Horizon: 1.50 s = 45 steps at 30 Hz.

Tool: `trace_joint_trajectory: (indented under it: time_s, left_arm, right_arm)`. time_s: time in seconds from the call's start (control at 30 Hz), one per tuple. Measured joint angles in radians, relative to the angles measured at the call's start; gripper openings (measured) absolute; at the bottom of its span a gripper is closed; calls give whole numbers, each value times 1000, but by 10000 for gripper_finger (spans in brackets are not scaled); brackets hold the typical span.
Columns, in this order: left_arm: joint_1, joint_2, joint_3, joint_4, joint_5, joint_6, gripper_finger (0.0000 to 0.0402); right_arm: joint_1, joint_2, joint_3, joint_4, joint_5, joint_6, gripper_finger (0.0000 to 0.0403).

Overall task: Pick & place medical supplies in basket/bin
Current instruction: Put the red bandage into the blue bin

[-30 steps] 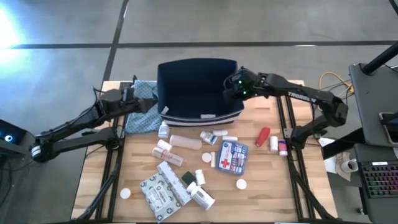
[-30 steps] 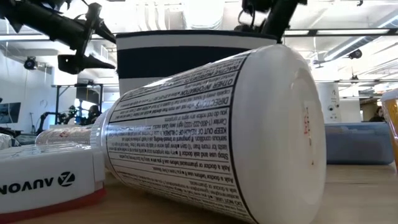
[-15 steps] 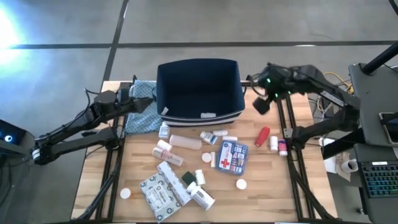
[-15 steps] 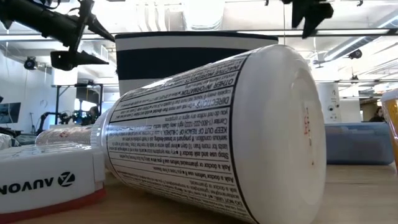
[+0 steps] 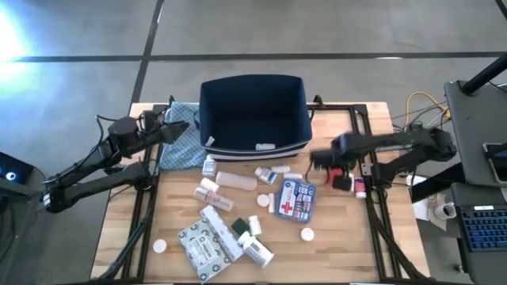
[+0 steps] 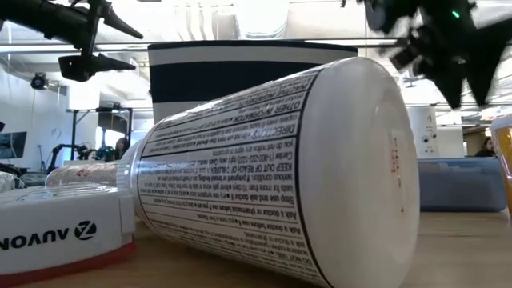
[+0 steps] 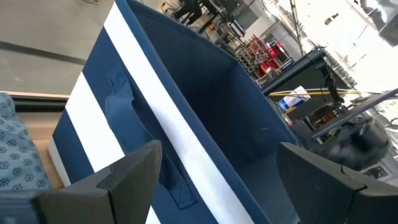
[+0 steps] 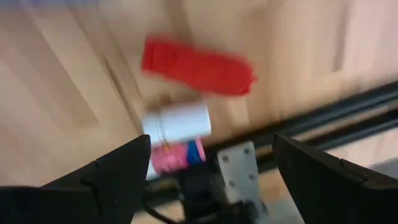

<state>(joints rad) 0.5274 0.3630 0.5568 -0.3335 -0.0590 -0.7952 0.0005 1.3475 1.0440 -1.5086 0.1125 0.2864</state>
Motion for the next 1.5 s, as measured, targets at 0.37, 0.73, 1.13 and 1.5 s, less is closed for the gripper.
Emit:
trace_joint_trajectory:
  time_s: [0.37,0.73,1.13,1.5]
  left_arm:
    - [0,2,0,0,8,-26,296]
    - [0,3,0,0,8,-27,296]
    - [0,3,0,0,7,-27,296]
    - [0,3,0,0,7,-27,296]
  right_arm:
    - [62,58,-158,236,128,-219,327]
    - [66,115,-240,407,117,-361,327]
    - [66,374,-233,406,127,-360,326]
    - [61,368,-203,412,122,-203,231]
